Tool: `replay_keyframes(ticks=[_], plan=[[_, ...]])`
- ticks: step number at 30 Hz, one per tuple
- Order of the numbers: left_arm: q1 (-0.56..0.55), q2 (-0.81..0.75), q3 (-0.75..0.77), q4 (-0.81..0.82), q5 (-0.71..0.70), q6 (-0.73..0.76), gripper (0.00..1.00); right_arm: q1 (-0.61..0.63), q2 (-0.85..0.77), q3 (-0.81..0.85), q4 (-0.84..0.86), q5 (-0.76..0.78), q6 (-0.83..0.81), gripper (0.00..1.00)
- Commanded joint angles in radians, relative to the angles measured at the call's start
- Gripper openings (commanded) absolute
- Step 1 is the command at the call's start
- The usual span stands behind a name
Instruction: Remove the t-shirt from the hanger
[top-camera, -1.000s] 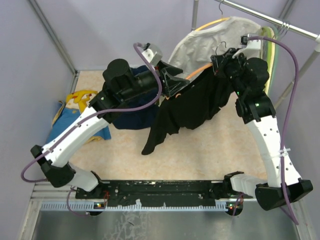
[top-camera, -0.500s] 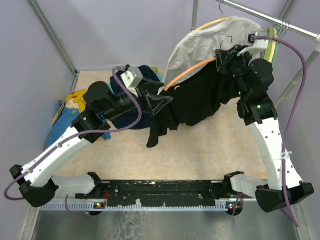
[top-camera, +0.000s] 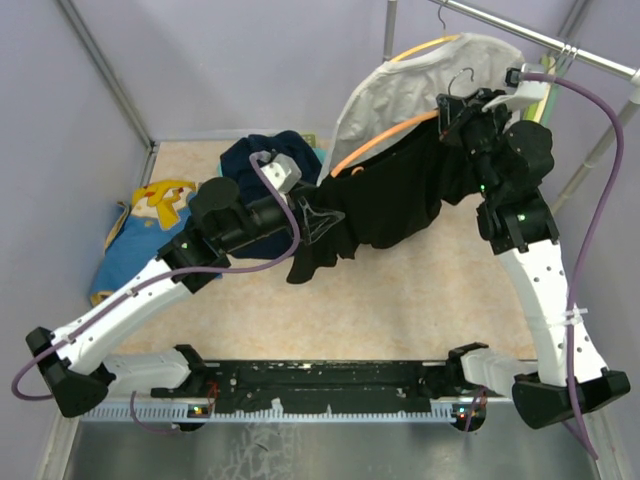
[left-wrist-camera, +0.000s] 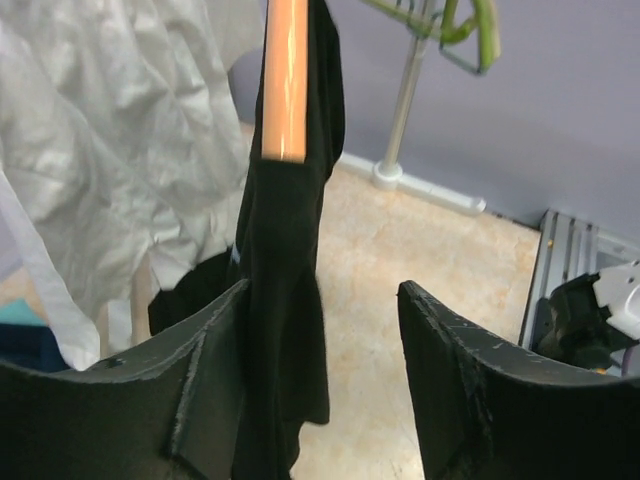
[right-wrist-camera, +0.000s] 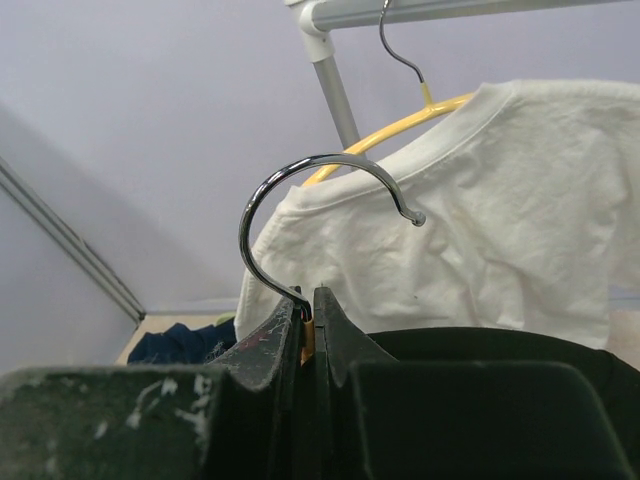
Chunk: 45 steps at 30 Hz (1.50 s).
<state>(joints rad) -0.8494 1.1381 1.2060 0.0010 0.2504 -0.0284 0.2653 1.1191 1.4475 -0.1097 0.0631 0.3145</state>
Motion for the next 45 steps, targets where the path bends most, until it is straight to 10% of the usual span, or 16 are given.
replay_keyframes(ticks=[1,7,14,36,40,45], plan=[[-0.005,0.003,-0.048,0.028,-0.027,0.012,0.62,0.006,-0.050,0.060,0.141,0.019,0.009,0.00],[-0.005,-0.018,-0.092,0.075,-0.060,0.019,0.22,0.006,-0.057,0.061,0.141,0.036,0.012,0.00],[-0.005,-0.057,-0.113,0.079,-0.073,0.022,0.00,0.006,-0.043,0.078,0.118,0.076,0.018,0.00],[-0.004,-0.107,-0.201,0.063,-0.182,0.001,0.00,0.005,-0.039,0.097,0.164,0.074,0.048,0.00],[-0.002,-0.061,-0.162,0.065,-0.204,-0.017,0.44,0.006,-0.045,0.099,0.166,0.052,0.059,0.00],[-0.002,-0.066,-0.149,0.095,-0.243,-0.016,0.35,0.006,-0.048,0.094,0.154,0.022,0.075,0.00]])
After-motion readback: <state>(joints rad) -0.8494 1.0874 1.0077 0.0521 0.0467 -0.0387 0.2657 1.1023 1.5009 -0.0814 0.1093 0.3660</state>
